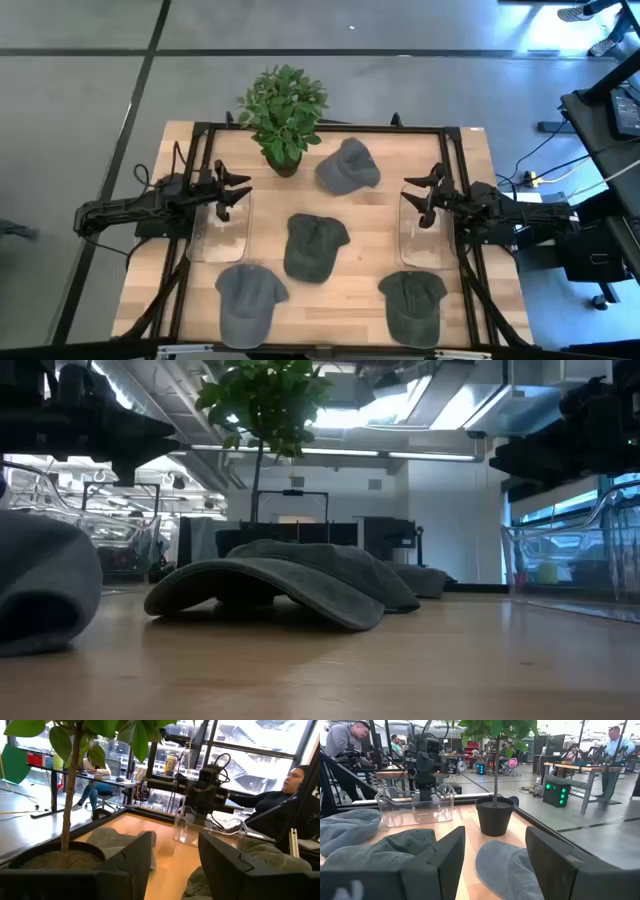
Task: Pick & Place hat
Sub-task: Put the bottom gray cap into the left transparent bin
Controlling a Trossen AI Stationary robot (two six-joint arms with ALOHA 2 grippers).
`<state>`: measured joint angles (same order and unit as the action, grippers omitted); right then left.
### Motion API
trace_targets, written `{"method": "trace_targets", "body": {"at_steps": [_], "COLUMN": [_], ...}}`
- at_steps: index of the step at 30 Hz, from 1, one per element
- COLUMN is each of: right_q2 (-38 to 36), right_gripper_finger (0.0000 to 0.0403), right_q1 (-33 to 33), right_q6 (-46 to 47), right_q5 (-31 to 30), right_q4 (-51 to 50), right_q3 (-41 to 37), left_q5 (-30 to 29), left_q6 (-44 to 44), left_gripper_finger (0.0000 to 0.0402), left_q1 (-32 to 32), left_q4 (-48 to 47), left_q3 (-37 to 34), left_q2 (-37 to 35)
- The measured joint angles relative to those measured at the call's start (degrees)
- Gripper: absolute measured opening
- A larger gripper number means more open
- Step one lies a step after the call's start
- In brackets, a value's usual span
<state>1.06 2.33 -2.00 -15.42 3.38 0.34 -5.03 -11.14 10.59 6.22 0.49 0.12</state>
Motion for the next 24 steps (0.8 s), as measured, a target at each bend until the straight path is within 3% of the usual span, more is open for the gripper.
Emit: {"method": "trace_targets", "body": {"at_steps": [15, 24], "right_q2": [0.01, 0.0], "right_gripper_finger": [0.0209, 0.0209], "right_q1": [0.0, 0.02], "right_q6": [1.82, 1.57], "right_q5": [0.0, -0.02], "right_q4": [0.3, 7.55], "right_q3": [0.0, -0.02], "left_q5": [-0.03, -0.03], "left_q6": [1.45, 1.45], "left_gripper_finger": [0.0157, 0.0157], "left_q1": [0.02, 0.02], "left_q4": [-0.02, -0.04], "left_q3": [-0.01, 0.0], "left_q2": [0.02, 0.01]}}
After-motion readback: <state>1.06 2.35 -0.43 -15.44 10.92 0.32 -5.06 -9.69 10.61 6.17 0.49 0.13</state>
